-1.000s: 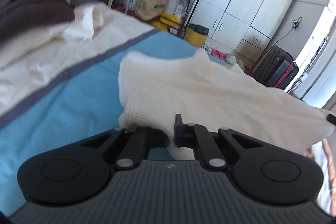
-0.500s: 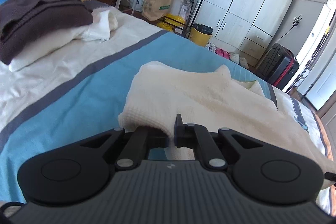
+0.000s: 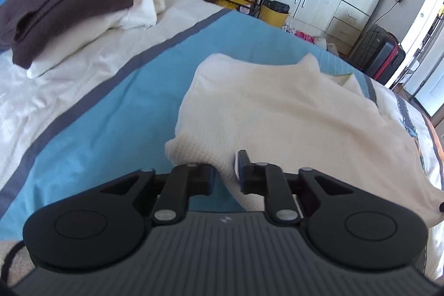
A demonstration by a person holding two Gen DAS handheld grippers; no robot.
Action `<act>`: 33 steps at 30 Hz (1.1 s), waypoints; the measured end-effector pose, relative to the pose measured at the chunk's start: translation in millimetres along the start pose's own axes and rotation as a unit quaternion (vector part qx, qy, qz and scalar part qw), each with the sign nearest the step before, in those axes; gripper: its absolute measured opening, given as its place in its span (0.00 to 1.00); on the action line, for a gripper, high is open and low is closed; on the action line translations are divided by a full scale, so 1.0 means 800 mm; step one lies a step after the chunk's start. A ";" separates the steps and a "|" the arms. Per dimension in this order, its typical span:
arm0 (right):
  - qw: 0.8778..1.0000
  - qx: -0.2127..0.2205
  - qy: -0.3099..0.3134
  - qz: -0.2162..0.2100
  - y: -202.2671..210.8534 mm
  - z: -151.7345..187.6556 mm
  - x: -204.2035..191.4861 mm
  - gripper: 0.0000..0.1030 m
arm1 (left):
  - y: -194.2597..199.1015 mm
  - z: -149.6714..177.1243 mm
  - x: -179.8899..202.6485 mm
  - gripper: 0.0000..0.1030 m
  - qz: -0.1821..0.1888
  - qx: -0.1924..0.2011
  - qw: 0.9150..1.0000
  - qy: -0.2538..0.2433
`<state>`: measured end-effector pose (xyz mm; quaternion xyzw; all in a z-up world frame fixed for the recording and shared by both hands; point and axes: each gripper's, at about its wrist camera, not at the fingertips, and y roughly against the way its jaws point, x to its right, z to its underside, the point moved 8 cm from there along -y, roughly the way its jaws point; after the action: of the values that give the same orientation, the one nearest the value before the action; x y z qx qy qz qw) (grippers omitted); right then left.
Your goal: Fold clothes
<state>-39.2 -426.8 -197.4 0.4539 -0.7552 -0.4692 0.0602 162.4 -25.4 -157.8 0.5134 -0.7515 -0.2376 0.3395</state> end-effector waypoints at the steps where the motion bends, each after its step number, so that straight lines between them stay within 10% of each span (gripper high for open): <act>1: 1.000 0.009 -0.008 -0.012 0.004 -0.002 0.003 0.31 | 0.001 -0.001 0.000 0.26 0.005 -0.001 1.000 0.003; 10: 0.988 0.137 -0.069 0.002 0.052 -0.033 0.036 0.57 | 0.021 -0.021 0.021 0.39 0.019 0.013 1.000 -0.017; 17: 0.996 0.072 -0.022 -0.053 0.002 -0.040 0.008 0.58 | 0.008 -0.078 0.074 0.52 0.036 0.038 0.995 -0.085; 23: 0.992 0.018 0.001 -0.126 -0.038 -0.075 -0.056 0.58 | -0.086 -0.103 0.161 0.52 0.086 -0.037 0.989 -0.111; 27: 0.991 -0.026 0.060 -0.119 -0.077 -0.112 -0.117 0.59 | -0.149 -0.100 0.194 0.52 0.160 -0.107 0.981 -0.022; 33: 0.979 0.010 0.183 -0.093 -0.150 -0.148 -0.172 0.59 | -0.201 -0.088 0.185 0.52 0.167 -0.075 0.983 -0.020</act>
<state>177.5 -419.5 -177.4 0.6012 -0.6905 -0.3735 0.1489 277.8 -221.8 -185.5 0.3487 -0.8136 -0.2435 0.3965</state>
